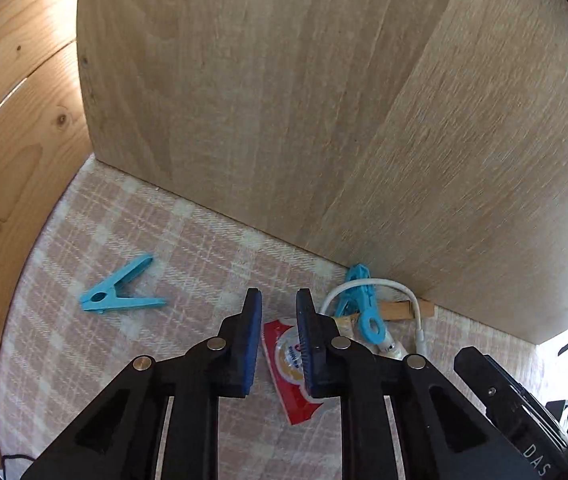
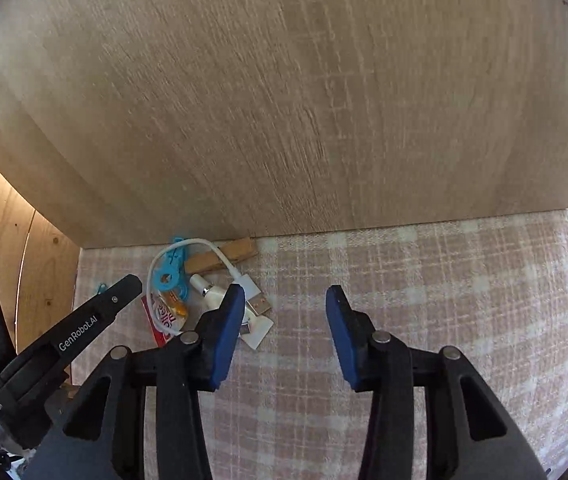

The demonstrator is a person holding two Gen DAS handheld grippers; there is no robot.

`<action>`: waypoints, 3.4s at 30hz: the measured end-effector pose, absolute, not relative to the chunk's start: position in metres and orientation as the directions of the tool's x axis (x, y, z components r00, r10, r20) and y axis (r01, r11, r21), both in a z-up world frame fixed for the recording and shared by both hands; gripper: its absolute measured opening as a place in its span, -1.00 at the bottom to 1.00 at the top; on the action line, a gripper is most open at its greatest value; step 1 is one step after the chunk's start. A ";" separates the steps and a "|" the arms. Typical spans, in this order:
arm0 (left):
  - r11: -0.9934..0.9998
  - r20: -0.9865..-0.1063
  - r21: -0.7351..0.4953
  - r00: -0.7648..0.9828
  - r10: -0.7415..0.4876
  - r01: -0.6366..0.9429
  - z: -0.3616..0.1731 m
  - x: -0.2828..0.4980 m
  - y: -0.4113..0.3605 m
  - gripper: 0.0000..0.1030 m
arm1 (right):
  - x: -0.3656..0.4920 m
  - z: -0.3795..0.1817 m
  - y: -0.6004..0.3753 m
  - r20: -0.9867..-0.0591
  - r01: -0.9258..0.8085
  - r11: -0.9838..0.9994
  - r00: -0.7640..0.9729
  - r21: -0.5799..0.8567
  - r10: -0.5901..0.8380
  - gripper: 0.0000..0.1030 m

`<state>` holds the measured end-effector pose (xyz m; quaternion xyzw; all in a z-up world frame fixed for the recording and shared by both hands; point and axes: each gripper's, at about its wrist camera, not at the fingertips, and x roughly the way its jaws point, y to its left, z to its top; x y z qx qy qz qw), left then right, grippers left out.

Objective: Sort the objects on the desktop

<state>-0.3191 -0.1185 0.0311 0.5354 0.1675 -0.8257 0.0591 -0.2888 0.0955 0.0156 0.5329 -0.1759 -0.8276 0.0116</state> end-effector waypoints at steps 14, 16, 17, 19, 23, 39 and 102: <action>-0.940 -0.857 -0.308 -0.471 0.208 0.147 0.014 -0.319 -0.090 -0.73 | -0.306 -0.005 0.076 -0.878 -0.115 -0.955 -0.435 0.274 -0.200 -0.43; -0.945 -0.856 -0.305 -0.470 0.218 0.118 0.012 -0.312 -0.084 -0.73 | -0.302 -0.005 0.077 -0.880 -0.090 -0.960 -0.428 0.265 -0.203 -0.50; -0.949 -0.856 -0.298 -0.468 0.219 0.100 0.012 -0.308 -0.080 -0.73 | -0.298 -0.005 0.078 -0.882 -0.081 -0.962 -0.425 0.259 -0.202 -0.53; -0.953 -0.857 -0.297 -0.456 0.242 0.053 0.011 -0.296 -0.070 -0.74 | -0.288 -0.005 0.081 -0.886 -0.054 -0.968 -0.418 0.247 -0.203 -0.58; -0.958 -0.860 -0.287 -0.434 0.269 -0.024 0.008 -0.264 -0.050 -0.76 | -0.257 -0.003 0.087 -0.898 0.000 -0.984 -0.408 0.179 -0.163 -0.59; -0.909 -0.899 -0.311 -0.226 0.376 -0.277 0.010 -0.145 0.054 -0.78 | -0.096 -0.002 0.157 -0.957 0.089 -0.995 -0.284 0.038 -0.062 -0.66; -0.923 -0.905 -0.253 -0.408 0.120 0.289 0.022 -0.216 -0.150 -0.96 | -0.276 0.012 0.095 -0.900 0.062 -0.959 -0.333 0.276 -0.280 -0.98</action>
